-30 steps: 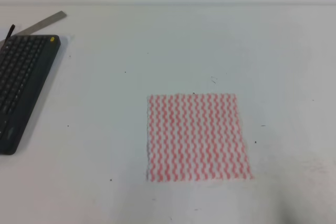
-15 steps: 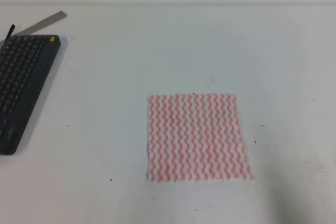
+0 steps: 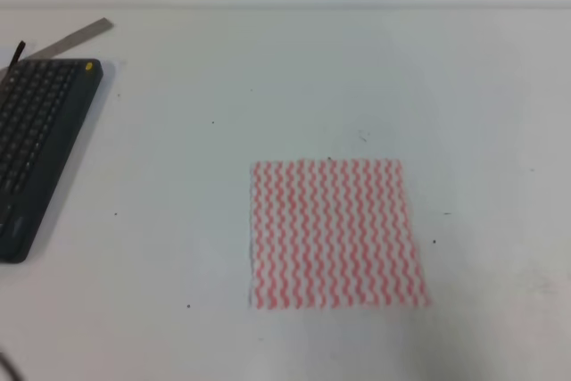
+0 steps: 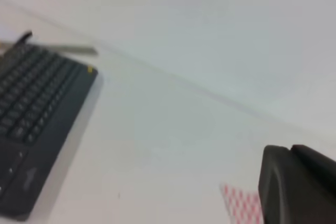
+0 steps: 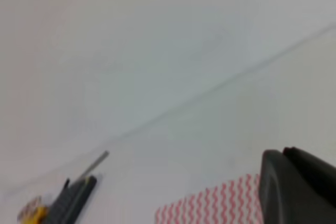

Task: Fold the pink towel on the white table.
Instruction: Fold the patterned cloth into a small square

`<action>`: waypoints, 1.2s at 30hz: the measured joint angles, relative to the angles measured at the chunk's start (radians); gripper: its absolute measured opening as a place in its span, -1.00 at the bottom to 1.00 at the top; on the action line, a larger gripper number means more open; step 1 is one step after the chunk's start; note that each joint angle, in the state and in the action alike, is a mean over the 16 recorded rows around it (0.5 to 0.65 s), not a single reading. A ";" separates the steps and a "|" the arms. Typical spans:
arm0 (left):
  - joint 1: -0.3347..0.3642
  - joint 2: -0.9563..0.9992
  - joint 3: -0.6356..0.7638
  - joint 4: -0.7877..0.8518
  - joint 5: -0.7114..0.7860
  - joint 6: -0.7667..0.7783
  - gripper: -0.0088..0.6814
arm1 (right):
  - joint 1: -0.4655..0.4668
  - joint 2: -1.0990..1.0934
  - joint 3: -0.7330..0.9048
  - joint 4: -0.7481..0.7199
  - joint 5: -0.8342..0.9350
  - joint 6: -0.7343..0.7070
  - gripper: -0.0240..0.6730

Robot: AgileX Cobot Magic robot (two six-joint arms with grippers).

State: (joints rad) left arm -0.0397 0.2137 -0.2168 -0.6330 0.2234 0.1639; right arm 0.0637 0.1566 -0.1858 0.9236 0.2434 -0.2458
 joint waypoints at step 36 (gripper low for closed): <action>-0.424 0.714 -0.347 -0.181 -0.016 0.467 -0.98 | 0.140 0.623 -0.356 0.047 0.407 -0.167 -0.99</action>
State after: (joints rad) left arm -0.4635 0.9277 -0.5637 -0.8140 0.2072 0.6310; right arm 0.2033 0.7792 -0.5416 0.9703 0.6508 -0.4129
